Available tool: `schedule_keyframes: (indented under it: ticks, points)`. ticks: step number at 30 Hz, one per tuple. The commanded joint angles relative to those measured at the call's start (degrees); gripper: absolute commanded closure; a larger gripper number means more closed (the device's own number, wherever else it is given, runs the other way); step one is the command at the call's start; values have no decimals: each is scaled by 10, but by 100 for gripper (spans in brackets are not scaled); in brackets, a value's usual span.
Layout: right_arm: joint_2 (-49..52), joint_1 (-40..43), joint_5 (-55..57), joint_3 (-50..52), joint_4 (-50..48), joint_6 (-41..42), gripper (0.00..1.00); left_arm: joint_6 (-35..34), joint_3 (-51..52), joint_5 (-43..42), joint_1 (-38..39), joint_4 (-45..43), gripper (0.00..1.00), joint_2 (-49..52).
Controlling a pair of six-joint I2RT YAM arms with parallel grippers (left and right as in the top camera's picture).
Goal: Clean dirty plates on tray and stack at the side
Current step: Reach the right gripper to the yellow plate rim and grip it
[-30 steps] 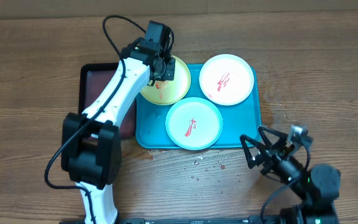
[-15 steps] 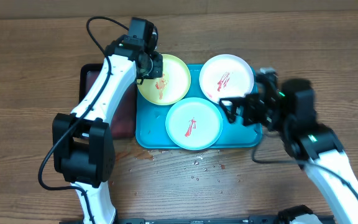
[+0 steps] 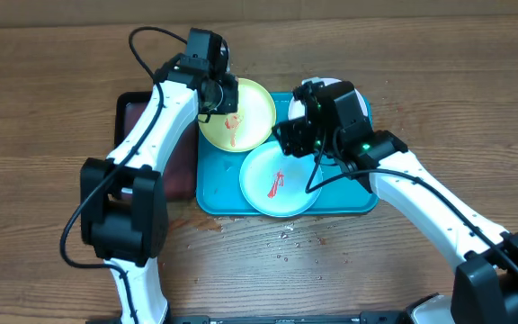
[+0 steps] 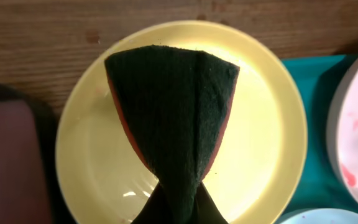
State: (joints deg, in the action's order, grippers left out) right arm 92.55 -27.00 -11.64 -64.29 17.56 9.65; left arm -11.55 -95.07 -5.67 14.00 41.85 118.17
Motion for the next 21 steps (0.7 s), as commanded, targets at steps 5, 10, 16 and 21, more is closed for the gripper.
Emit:
schedule_keyframes:
  ticks: [5,10,16,21]
  points:
    - [59,-2,0,-14,-58,24,46,1,6,-41,3,-11,96,46]
    - [111,-16,6,-14,-117,68,57,-3,7,-40,3,-18,96,63]
    - [148,-23,34,-15,-170,102,63,-17,7,-40,3,-24,96,79]
    - [175,-23,67,-26,-179,119,63,-31,8,-24,3,-27,96,80]
